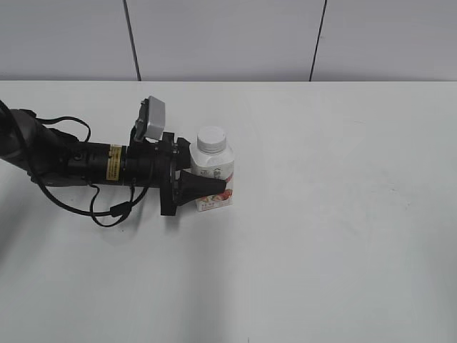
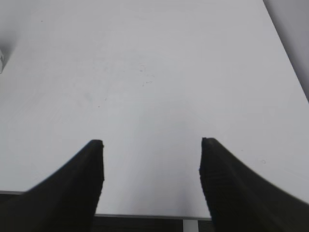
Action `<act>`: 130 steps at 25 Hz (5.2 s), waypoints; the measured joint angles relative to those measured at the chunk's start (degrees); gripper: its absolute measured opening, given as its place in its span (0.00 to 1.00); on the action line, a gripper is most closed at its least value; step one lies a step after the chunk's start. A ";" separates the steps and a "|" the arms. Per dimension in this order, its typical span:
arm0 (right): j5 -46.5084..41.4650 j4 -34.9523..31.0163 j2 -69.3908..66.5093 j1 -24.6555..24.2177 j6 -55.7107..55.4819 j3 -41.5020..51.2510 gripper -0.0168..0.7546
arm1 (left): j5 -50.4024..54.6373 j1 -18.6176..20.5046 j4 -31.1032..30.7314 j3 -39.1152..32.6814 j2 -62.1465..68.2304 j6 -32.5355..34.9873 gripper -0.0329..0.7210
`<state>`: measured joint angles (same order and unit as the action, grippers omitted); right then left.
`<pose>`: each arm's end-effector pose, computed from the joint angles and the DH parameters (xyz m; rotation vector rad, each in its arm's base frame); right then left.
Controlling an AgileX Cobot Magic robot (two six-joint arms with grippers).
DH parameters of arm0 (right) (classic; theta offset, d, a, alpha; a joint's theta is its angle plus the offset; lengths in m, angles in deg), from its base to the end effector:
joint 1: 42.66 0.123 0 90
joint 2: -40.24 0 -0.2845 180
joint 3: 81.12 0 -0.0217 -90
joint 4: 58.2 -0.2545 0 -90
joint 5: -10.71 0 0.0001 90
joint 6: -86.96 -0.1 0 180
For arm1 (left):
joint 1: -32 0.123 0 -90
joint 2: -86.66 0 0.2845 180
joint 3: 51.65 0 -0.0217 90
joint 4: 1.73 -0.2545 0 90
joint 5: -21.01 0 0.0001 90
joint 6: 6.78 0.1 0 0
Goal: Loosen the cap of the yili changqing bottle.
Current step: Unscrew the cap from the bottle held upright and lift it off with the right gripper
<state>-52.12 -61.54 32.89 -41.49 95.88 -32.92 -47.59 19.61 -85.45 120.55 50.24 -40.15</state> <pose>0.0032 0.0053 0.2738 -0.1860 2.0563 -0.0134 0.3673 -0.1754 0.0517 1.3172 1.4956 -1.0683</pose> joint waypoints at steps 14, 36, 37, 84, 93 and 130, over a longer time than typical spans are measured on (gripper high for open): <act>0.07 -5.80 -16.81 0.00 -3.85 -3.31 0.67 | -0.17 0.00 -0.06 0.00 0.00 0.00 0.59; 2.21 -12.56 -72.05 7.60 -4.46 -30.79 0.67 | -0.29 -0.06 -0.06 0.00 0.00 0.00 0.58; 2.62 -12.39 -74.70 9.31 -5.34 -32.94 0.67 | -0.35 -0.06 -0.06 0.00 0.00 0.00 0.58; -2.69 -10.88 -124.73 34.02 -38.34 -81.95 0.67 | -0.46 -0.17 -0.29 0.00 0.00 0.00 0.57; -1.76 -10.89 -126.68 34.02 -38.18 -81.95 0.67 | -0.46 -0.17 -0.42 0.00 0.00 0.00 0.57; -4.71 -12.12 -127.77 34.02 -6.22 -82.06 0.54 | -0.98 -0.17 -2.37 0.00 0.00 0.41 0.57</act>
<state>-56.83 -73.66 -94.89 -7.47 89.66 -114.98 -48.57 19.44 -87.82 120.55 50.24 -39.74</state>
